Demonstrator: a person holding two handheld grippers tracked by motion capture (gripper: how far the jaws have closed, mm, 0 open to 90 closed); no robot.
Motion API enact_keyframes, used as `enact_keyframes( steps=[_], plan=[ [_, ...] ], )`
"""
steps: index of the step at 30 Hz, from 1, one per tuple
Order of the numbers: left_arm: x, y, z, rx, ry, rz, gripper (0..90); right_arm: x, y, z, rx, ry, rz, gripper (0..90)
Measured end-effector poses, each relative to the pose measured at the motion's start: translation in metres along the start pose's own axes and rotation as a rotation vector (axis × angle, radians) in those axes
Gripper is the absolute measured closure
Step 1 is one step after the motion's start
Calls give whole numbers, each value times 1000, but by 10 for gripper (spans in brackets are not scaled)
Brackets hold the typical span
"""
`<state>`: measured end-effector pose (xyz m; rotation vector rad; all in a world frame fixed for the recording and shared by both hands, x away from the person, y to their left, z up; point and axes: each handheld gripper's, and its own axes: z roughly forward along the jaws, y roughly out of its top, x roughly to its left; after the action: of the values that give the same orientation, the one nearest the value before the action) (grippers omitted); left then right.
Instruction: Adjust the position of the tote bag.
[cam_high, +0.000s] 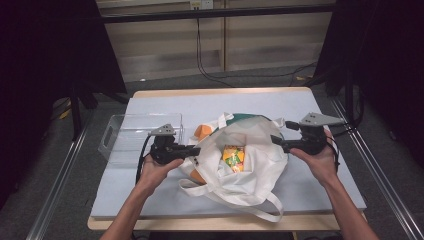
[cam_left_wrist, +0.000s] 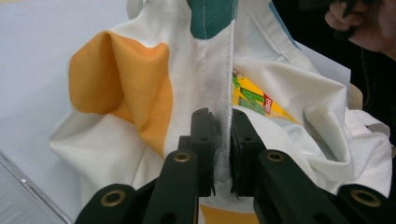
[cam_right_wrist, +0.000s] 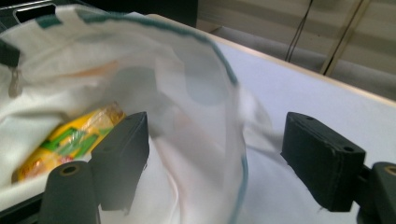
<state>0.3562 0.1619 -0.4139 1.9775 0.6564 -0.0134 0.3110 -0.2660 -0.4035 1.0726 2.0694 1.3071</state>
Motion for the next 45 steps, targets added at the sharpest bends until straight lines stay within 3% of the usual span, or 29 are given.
enact_keyframes(
  steps=[3, 6, 9, 11, 12, 13, 14, 15, 16, 19, 22, 26, 33, 36, 40, 45],
  plan=[
    [1, 5, -1, -6, 4, -10, 825, -1, -13, -4, 34, -8, 16, 230],
    [4, 13, -3, -2, 4, -9, 826, 2, -39, -5, 79, 24, 61, 243],
    [6, 14, -2, 4, 12, -12, 826, 5, -46, -2, 116, 16, 52, 262],
    [10, 15, -4, 6, 21, -21, 827, 6, -54, 4, 155, 21, 44, 352],
    [10, 15, -4, 6, 21, -21, 827, 6, -54, 4, 155, 21, 44, 352],
    [11, 14, -5, 1, 20, -24, 827, 5, -59, 9, 171, 34, 71, 508],
    [14, 11, -8, 10, 34, -26, 828, 4, -62, 11, 188, 45, 76, 571],
    [14, 11, -8, 10, 34, -26, 828, 4, -62, 11, 188, 45, 76, 571],
    [17, 9, -10, 14, 45, -32, 829, 4, -64, 11, 190, 66, 82, 722],
    [23, 4, -18, -2, 59, -58, 832, 4, -62, 6, 204, 45, 56, 786],
    [26, -1, -25, 3, 73, -62, 833, -2, -63, -2, 205, 22, 65, 810],
    [27, -11, -25, -1, 71, -78, 833, -10, -66, -12, 200, 6, 83, 826],
    [22, -19, -14, 3, 67, -57, 828, -7, -68, -9, 187, 13, 74, 813],
    [20, -20, -8, 6, 65, -64, 822, -7, -67, -7, 167, 28, 94, 767],
    [17, -23, 2, 36, 66, -33, 803, -4, -65, -3, 157, 30, 79, 713],
    [12, -21, -2, 13, 59, -25, 676, -1, -62, -8, 128, 15, 73, 587]
  ],
)
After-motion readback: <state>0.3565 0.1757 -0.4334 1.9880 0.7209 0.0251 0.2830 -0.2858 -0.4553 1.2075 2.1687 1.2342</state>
